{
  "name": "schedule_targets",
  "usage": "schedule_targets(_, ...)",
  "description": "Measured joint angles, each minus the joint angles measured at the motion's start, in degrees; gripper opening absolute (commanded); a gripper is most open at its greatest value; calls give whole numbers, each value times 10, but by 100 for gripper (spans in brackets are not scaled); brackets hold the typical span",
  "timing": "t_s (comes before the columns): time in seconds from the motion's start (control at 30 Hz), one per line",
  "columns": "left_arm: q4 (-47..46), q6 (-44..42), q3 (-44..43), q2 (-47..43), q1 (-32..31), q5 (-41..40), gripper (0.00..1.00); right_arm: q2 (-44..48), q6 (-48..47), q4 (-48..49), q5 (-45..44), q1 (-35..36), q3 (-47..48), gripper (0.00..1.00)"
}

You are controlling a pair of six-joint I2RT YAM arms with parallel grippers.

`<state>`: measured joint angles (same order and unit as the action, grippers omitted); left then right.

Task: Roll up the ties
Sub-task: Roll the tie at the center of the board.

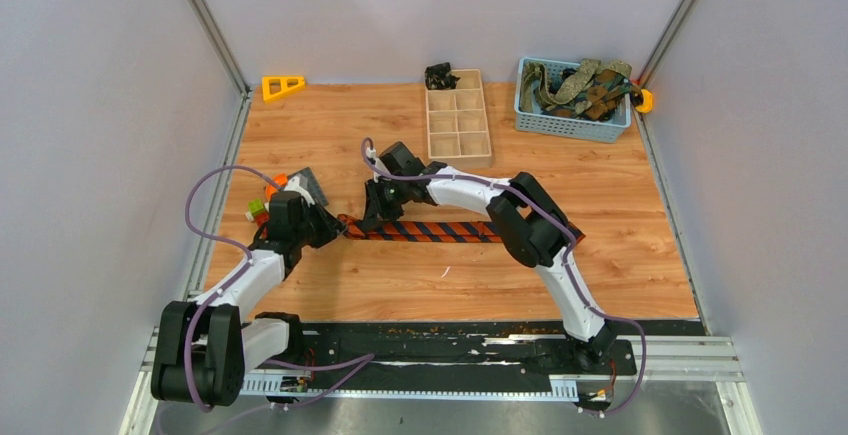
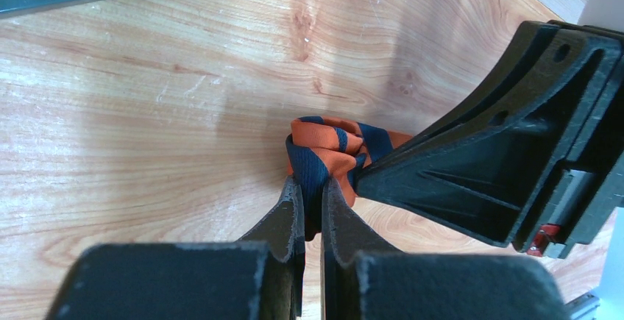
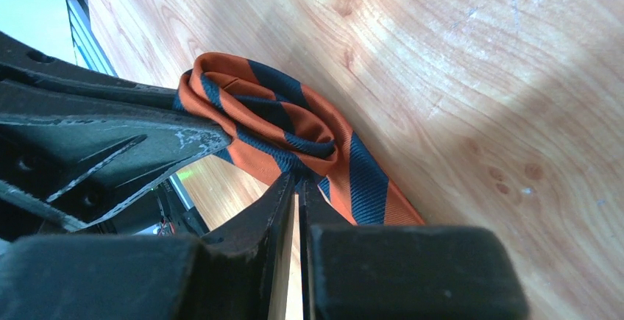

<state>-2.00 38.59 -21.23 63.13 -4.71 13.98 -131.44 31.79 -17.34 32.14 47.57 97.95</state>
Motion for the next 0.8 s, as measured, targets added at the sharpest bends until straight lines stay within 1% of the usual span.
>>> schedule_targets(0.8, 42, 0, -30, -17, -10, -22, 0, -47, 9, 0, 21, 0, 59, 7)
